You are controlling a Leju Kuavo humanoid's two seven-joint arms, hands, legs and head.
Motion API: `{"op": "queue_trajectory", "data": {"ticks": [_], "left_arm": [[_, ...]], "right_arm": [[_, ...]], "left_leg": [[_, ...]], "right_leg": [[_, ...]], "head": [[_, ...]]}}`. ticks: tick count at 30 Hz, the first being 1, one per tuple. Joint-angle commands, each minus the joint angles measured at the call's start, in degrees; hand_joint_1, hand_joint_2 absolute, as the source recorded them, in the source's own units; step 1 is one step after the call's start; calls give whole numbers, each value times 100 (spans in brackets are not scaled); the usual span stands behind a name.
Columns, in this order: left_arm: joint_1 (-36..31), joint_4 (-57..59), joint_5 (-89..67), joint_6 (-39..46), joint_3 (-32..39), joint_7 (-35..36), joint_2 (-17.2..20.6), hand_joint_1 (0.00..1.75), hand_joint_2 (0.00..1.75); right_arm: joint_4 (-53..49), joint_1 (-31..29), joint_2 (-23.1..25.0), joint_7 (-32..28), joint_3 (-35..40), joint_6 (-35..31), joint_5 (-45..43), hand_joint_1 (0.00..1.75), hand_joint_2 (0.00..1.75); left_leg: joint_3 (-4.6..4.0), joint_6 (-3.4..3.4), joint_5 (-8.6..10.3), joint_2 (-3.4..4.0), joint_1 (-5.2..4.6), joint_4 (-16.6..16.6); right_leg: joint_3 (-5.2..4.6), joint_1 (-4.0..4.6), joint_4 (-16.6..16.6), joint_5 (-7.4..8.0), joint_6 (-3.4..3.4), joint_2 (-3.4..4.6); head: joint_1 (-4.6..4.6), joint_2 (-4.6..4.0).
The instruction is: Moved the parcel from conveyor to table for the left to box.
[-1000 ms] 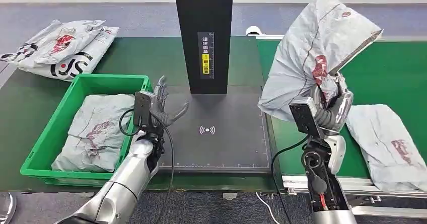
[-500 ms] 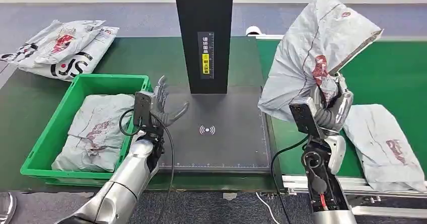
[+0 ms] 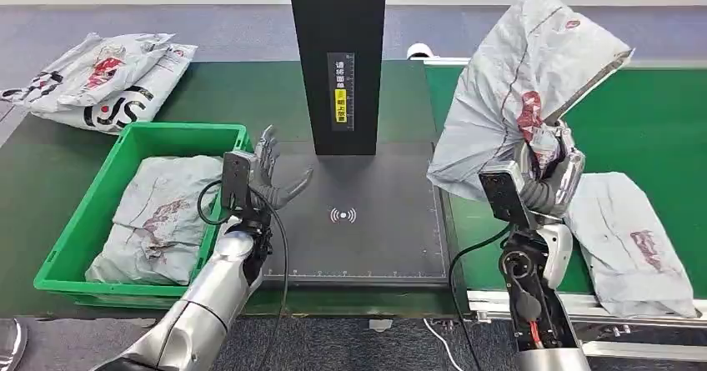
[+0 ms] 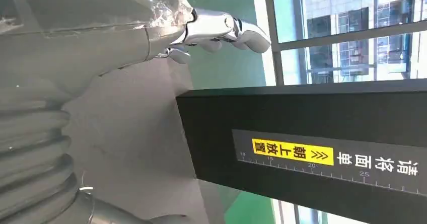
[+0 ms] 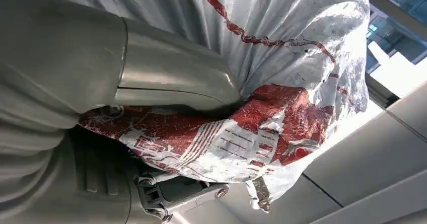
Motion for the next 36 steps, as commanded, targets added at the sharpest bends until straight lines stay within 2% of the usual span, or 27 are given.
{"op": "queue_trajectory", "data": {"ticks": [1, 19, 20, 21, 22, 23, 25, 27, 31, 36], "left_arm": [[-170, 202, 11, 0, 322, 36, 5, 0, 175], [-170, 202, 11, 0, 322, 36, 5, 0, 175], [-126, 80, 1, 0, 224, 22, 18, 0, 175], [-69, -63, 8, 36, 169, 98, 16, 0, 175], [-16, -195, 26, 51, 113, 190, 20, 0, 175], [-8, -215, 32, 55, 100, 207, 22, 0, 175], [-7, -216, 40, 58, 90, 217, 23, 0, 175], [-12, -206, 71, 69, 61, 225, 35, 0, 175], [90, -307, 69, 86, 22, 235, 36, 0, 175], [102, -322, 69, 95, 17, 246, 51, 0, 175]], "right_arm": [[39, -126, -15, 9, 204, 2, -29, 175, 175], [39, -126, -15, 9, 204, 2, -29, 175, 175], [889, 148, -163, 1698, 1377, 2162, -220, 175, 175], [1957, 117, 152, 1290, 1720, 3643, -126, 175, 175], [3061, -106, 418, 881, 1915, 2898, -200, 175, 175], [3212, -147, 444, 821, 1957, 2803, -241, 175, 175], [3212, -203, 398, 815, 1982, 2841, -285, 175, 175], [2948, -182, 270, 911, 2081, 2961, -416, 175, 175], [2584, -48, 149, 1037, 2154, 3073, -480, 175, 175], [2550, -40, 136, 1057, 2200, 3112, -492, 175, 175]], "left_leg": [[6, 0, -3, 10, 1, -2], [6, 0, -3, 10, 1, -2], [25, -1, -6, 20, 4, -12], [18, 0, -4, 15, 6, -7], [27, -1, -6, 22, 9, -13], [51, -5, -10, 46, 20, -24], [27, -6, -11, 34, 18, -13], [39, -20, -18, 54, 20, -11], [22, -20, -2, -19, 14, -18], [12, -18, -5, -4, 15, -12]], "right_leg": [[4, 2, -3, 0, -3, 5], [4, 2, -2, 0, -3, 5], [23, 7, -15, 0, -7, 8], [18, 8, -14, 2, -3, 8], [25, 11, -19, 2, -6, 14], [45, 22, -38, 10, -9, 39], [31, 20, -18, 4, -8, 28], [21, 22, -11, 1, -17, 45], [24, 17, -17, -8, -17, -26], [12, 16, -9, -8, -19, -5]], "head": [[0, 0], [0, 0], [0, 0], [0, 0], [0, 0], [0, 0], [0, 0], [0, -2], [-2, 0], [0, -2]]}}
